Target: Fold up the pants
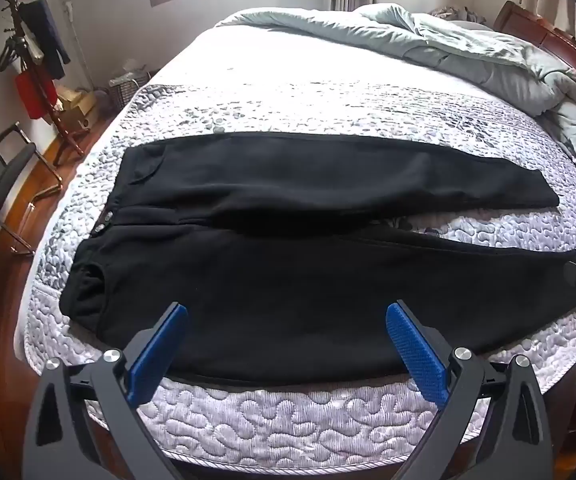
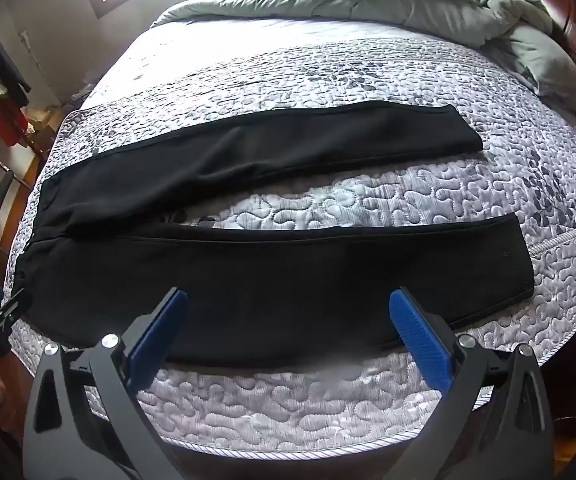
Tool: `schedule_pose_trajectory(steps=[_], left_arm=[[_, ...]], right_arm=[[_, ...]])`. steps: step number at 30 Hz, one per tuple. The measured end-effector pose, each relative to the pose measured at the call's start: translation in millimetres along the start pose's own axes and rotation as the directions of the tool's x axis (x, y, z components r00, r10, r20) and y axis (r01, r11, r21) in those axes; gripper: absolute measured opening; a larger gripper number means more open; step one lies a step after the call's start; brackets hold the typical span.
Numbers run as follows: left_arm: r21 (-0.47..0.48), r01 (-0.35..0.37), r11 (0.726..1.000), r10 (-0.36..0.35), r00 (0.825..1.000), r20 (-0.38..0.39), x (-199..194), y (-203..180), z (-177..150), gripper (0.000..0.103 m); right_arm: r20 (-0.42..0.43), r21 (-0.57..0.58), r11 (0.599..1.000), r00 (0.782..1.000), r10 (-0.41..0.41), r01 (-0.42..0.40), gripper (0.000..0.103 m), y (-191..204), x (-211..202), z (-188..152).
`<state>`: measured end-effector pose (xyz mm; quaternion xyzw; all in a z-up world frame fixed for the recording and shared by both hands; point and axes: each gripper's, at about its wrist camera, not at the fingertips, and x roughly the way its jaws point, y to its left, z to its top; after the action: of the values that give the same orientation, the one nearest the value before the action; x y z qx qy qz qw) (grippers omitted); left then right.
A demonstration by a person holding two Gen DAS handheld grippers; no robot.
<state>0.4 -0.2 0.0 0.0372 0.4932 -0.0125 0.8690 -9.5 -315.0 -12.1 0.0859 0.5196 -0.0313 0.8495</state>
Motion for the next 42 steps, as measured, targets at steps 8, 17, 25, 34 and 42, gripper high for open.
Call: schedule_pose_trajectory(steps=[8, 17, 25, 34, 42], left_arm=[[0.019, -0.014, 1.0, 0.014, 1.0, 0.017, -12.0, -11.8, 8.2, 0.099], [0.026, 0.017, 1.0, -0.017, 1.0, 0.009, -2.8, -13.0, 14.0, 0.099], [0.021, 0.018, 1.0, -0.018, 1.0, 0.006, 0.1, -11.8, 14.7, 0.099], [0.026, 0.013, 1.0, -0.013, 1.0, 0.008, 0.5, -12.2, 14.9, 0.099], [0.026, 0.015, 1.0, -0.015, 1.0, 0.01, -0.1, -13.4, 15.7, 0.099]], right_arm=[[-0.014, 0.051, 0.999, 1.0, 0.013, -0.012, 0.1, -10.8, 4.0, 4.6], [-0.009, 0.034, 0.999, 1.0, -0.007, 0.007, 0.1, -7.9, 6.2, 8.3], [-0.012, 0.028, 1.0, 1.0, -0.003, 0.003, 0.1, -6.4, 8.2, 8.4], [-0.011, 0.028, 1.0, 1.0, -0.005, 0.005, 0.1, -7.2, 8.7, 8.4], [-0.011, 0.019, 1.0, 1.0, 0.001, -0.001, 0.1, -5.0, 10.6, 8.2]])
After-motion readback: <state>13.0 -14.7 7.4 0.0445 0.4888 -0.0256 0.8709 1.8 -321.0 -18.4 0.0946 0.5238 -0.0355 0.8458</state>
